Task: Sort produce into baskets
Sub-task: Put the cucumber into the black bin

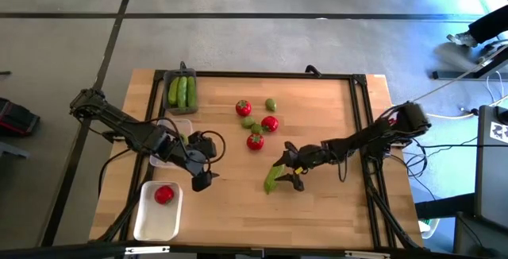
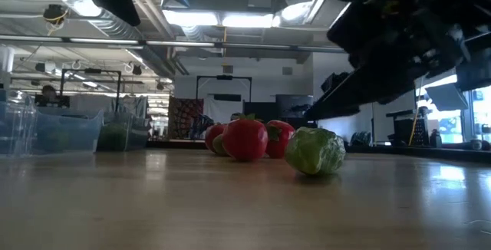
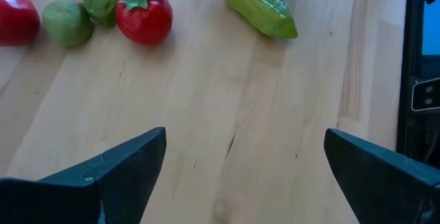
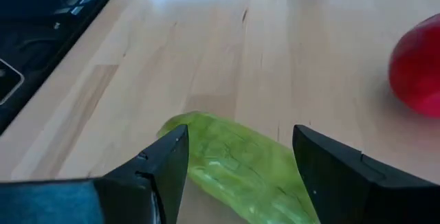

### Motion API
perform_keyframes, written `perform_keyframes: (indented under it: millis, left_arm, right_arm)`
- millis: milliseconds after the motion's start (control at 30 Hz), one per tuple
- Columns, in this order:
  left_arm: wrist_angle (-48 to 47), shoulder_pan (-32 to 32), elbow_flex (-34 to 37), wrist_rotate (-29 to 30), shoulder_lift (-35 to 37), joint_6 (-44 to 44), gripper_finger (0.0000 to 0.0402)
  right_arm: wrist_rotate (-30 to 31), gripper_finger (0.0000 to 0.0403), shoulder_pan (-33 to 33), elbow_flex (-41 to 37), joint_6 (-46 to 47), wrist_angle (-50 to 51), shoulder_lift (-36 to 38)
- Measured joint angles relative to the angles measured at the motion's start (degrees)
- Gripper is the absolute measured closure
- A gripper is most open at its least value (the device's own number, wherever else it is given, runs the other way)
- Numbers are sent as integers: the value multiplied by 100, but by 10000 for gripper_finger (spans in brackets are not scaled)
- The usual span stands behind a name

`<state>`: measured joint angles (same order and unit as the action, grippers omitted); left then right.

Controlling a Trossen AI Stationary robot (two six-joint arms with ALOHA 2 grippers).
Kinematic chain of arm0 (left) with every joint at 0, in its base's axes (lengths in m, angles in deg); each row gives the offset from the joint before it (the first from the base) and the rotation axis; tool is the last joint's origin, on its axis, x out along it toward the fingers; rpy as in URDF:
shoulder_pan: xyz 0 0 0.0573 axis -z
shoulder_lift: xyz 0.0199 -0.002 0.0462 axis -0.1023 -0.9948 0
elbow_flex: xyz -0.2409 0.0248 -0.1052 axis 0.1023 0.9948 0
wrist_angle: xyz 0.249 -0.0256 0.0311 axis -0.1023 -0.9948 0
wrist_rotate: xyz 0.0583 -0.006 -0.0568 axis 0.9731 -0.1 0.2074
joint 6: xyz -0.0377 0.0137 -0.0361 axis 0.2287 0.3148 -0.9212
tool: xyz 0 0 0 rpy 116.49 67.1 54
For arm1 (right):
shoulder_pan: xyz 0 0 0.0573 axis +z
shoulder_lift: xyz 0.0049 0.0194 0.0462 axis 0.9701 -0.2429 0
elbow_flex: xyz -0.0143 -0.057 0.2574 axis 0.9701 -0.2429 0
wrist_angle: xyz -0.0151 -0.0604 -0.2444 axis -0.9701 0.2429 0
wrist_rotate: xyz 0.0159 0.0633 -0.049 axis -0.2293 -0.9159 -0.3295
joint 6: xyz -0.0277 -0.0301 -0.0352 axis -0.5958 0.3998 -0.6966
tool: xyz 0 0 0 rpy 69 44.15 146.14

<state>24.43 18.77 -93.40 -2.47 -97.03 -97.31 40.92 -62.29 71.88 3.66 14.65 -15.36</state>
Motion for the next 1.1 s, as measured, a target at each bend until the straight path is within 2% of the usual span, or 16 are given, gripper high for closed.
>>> perform_keyframes:
  millis: [200,500,633,900,1100]
  left_arm:
    - [0,0,2,0,0,104,10]
    - [0,0,2,0,0,125,10]
    - [1,0,2,0,0,122,10]
    - [0,0,2,0,0,82,10]
    - [-2,0,2,0,0,106,10]
  right_arm:
    - [-58,162,-3,291,-4,105,-476]
    - [263,162,-11,308,3,520,-528]
    - [902,162,-18,290,40,184,-527]
    - [2234,162,-22,269,-2,205,-309]
    - [2177,162,-20,307,0,120,-145]
